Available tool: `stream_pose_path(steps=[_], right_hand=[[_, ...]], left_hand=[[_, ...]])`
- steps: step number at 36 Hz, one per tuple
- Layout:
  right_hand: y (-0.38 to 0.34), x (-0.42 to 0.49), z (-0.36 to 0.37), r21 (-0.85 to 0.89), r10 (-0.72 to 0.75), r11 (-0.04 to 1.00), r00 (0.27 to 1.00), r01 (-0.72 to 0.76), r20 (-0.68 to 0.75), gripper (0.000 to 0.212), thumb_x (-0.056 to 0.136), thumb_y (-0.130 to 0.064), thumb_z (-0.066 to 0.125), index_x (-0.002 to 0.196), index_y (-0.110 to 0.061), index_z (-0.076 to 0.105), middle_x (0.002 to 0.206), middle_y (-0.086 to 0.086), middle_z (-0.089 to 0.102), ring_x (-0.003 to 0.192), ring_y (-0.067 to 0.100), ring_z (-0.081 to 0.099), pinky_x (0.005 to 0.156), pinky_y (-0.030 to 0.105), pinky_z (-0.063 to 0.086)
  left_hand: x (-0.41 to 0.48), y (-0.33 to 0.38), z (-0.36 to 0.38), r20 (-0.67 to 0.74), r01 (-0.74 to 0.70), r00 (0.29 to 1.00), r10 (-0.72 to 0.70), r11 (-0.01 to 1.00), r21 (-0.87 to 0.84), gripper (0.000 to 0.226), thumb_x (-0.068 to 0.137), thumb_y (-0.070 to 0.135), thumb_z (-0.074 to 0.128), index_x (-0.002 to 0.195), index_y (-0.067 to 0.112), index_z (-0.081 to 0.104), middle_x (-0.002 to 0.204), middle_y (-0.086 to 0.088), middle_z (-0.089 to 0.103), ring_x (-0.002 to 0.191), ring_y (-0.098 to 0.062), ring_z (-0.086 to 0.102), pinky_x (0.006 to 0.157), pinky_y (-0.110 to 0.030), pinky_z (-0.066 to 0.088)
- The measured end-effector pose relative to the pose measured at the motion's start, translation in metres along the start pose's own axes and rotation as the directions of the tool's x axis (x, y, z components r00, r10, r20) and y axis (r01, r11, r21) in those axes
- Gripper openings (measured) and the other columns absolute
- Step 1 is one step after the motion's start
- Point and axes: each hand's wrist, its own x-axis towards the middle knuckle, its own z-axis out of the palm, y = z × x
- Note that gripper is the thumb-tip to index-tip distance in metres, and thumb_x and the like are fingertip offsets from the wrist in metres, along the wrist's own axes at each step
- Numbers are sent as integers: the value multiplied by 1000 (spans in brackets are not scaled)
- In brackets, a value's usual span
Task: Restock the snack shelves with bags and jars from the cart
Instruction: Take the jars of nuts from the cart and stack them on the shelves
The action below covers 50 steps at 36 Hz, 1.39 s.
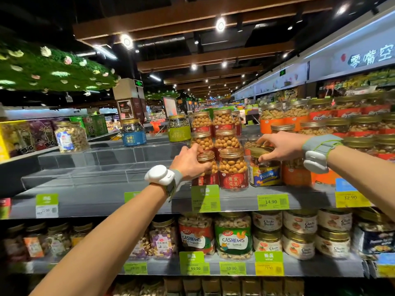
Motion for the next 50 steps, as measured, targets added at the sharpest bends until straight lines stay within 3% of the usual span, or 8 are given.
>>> stream_pose_path(steps=[13,29,33,37,40,44,47,50], right_hand=[[-4,-4,9,22,-3,1000,999,4,-32,70,88,-61,62,145,-26,41,145,4,52,125,24,53,104,43,47],[-3,-8,8,-19,-19,1000,999,19,-31,72,89,-64,58,145,-22,40,139,6,57,118,24,57,96,37,50],[-4,-8,10,-27,-17,1000,999,16,-44,85,86,-72,54,149,-19,34,140,9,56,119,25,56,93,37,49],[-4,-14,10,80,-25,996,987,38,-161,97,80,-82,39,152,-16,31,154,11,41,139,28,39,113,48,37],[-2,-26,13,194,-2,979,953,63,-302,71,94,-60,48,148,-14,39,147,13,44,139,30,37,114,45,33],[-4,-55,25,295,61,951,885,88,-461,40,95,-26,61,133,-13,56,125,14,55,122,30,49,104,36,36],[-5,-92,38,385,151,920,839,74,-522,27,91,-15,64,118,-15,67,112,11,59,104,22,55,92,26,38],[-4,-142,59,526,321,850,812,-20,-488,25,92,-12,63,116,-14,67,112,5,61,100,14,55,86,19,38]], left_hand=[[2,-1,0,35,-3,999,4,1000,-26,57,88,53,69,133,26,45,134,-13,44,117,-34,57,102,-43,46],[0,6,-2,48,13,999,-15,999,49,62,91,55,64,140,25,40,138,-15,43,121,-35,55,104,-45,47],[-6,12,-11,-113,-1,994,4,1000,25,60,92,49,62,140,18,42,139,-14,42,127,-33,49,108,-49,45],[-23,35,-24,-346,-130,935,75,982,-139,29,94,36,58,120,24,55,125,-2,48,109,-23,60,99,-46,51],[-39,62,-21,-403,-282,902,154,918,-280,10,92,29,57,102,27,60,110,2,59,100,-19,63,93,-43,53],[-55,100,6,-362,-411,892,271,820,-398,20,87,31,55,101,22,65,102,3,67,98,-17,64,87,-41,55],[-66,128,35,-316,-471,879,358,758,-451,22,82,33,53,99,23,64,100,3,68,96,-17,64,85,-40,54],[-79,157,76,-272,-513,858,436,698,-500,16,86,22,61,101,17,66,101,-3,69,98,-21,64,88,-42,50]])
